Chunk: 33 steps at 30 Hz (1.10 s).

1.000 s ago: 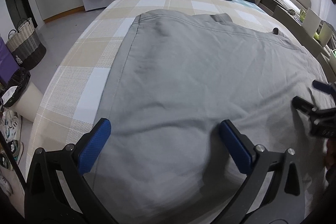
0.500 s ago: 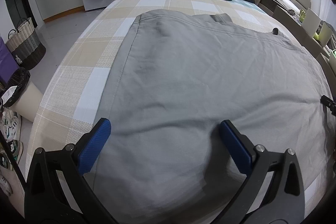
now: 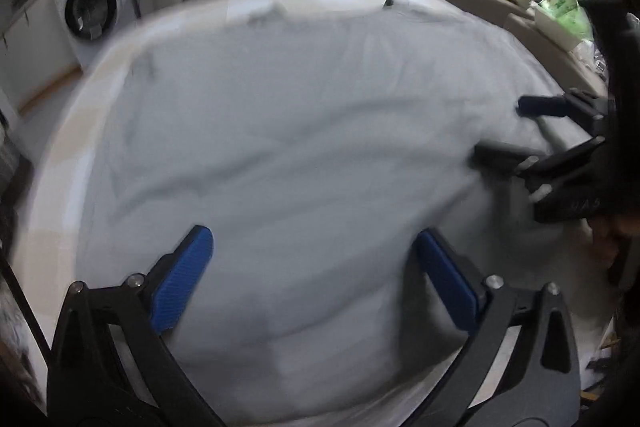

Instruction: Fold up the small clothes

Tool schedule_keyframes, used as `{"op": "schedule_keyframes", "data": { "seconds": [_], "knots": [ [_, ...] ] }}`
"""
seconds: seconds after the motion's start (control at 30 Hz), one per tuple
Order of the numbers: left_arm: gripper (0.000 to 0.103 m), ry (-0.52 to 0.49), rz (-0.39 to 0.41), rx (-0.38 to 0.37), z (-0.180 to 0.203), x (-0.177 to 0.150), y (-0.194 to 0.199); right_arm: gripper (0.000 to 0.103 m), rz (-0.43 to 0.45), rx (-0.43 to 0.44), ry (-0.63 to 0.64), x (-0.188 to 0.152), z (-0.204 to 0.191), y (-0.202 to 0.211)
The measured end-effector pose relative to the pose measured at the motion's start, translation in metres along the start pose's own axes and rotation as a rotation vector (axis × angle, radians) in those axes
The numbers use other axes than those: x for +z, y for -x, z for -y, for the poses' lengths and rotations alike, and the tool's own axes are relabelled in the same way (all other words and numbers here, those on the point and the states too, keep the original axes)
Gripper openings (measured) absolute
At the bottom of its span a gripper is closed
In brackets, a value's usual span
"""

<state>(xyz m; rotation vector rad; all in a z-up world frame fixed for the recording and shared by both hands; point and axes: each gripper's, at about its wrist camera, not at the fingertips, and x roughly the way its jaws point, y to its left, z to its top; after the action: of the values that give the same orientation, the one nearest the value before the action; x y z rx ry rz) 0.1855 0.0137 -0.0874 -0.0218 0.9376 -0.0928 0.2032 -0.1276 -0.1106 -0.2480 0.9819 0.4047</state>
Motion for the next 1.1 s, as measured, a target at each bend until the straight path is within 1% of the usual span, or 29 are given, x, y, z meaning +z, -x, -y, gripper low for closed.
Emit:
{"op": "schedule_keyframes", "data": {
  "seconds": [0.03,0.07,0.1,0.13,0.17,0.23,0.27,0.43,0.5,0.53,0.57,0.63,0.67,0.73,0.77,0.83,0.9,0.93,1.0,1.03,1.07,1.1],
  "knots": [
    [0.102,0.023,0.003,0.004,-0.007,-0.002,0.003,0.102,0.005,0.024,-0.019,-0.008,0.01,0.003],
    [0.101,0.03,-0.013,0.029,-0.012,-0.005,0.003,0.102,0.016,0.013,-0.022,-0.014,0.019,0.007],
    [0.101,0.01,0.0,0.012,-0.014,-0.01,0.006,0.102,0.02,0.031,-0.029,-0.02,0.029,0.011],
    [0.101,-0.005,-0.001,0.02,-0.014,-0.015,0.011,0.102,0.023,0.009,-0.021,-0.026,0.034,0.016],
    [0.103,-0.026,-0.009,0.069,-0.013,-0.021,0.013,0.103,0.021,-0.035,-0.004,-0.031,0.037,0.019],
    [0.103,-0.019,-0.003,0.088,-0.019,-0.028,0.02,0.103,0.021,-0.084,-0.014,-0.044,0.046,0.026],
    [0.103,-0.005,-0.005,0.085,-0.023,-0.03,0.022,0.103,0.025,-0.104,-0.031,-0.047,0.051,0.029],
    [0.103,0.078,-0.019,0.093,-0.051,-0.039,0.027,0.103,0.022,-0.152,-0.069,-0.067,0.08,0.041],
    [0.103,0.071,-0.019,0.089,-0.061,-0.042,0.03,0.103,0.023,-0.166,-0.11,-0.077,0.097,0.046],
    [0.103,0.062,-0.017,0.104,-0.061,-0.044,0.032,0.103,0.019,-0.174,-0.13,-0.081,0.102,0.048],
    [0.103,0.07,-0.014,0.118,-0.062,-0.045,0.033,0.103,0.014,-0.191,-0.158,-0.087,0.109,0.053],
    [0.103,0.107,-0.027,0.118,-0.066,-0.047,0.035,0.103,0.002,-0.218,-0.198,-0.095,0.12,0.06],
    [0.102,0.108,-0.035,0.14,-0.064,-0.047,0.037,0.103,-0.005,-0.235,-0.213,-0.097,0.123,0.062],
    [0.101,0.1,-0.026,0.136,-0.057,-0.042,0.042,0.103,0.002,-0.233,-0.223,-0.095,0.117,0.068],
    [0.101,0.094,-0.005,0.116,-0.05,-0.038,0.046,0.103,0.017,-0.216,-0.215,-0.091,0.111,0.07],
    [0.101,0.072,0.028,0.066,-0.031,-0.029,0.051,0.103,0.048,-0.156,-0.192,-0.078,0.092,0.073],
    [0.101,0.032,0.025,0.03,-0.011,-0.02,0.046,0.103,0.051,-0.072,-0.154,-0.063,0.065,0.066],
    [0.101,-0.004,0.014,-0.001,0.005,-0.017,0.039,0.103,0.05,-0.031,-0.122,-0.058,0.048,0.062],
    [0.101,-0.053,-0.008,-0.039,0.021,-0.016,0.027,0.103,0.036,0.002,-0.052,-0.052,0.02,0.054],
    [0.101,-0.081,-0.032,-0.037,0.028,-0.019,0.02,0.103,0.02,0.006,0.003,-0.052,0.005,0.047],
    [0.102,-0.102,-0.052,-0.012,0.031,-0.023,0.015,0.103,0.002,0.003,0.038,-0.053,-0.003,0.043],
    [0.102,-0.116,-0.018,-0.009,0.03,-0.027,0.019,0.103,-0.015,-0.008,0.065,-0.058,-0.006,0.039]
  ]
}}
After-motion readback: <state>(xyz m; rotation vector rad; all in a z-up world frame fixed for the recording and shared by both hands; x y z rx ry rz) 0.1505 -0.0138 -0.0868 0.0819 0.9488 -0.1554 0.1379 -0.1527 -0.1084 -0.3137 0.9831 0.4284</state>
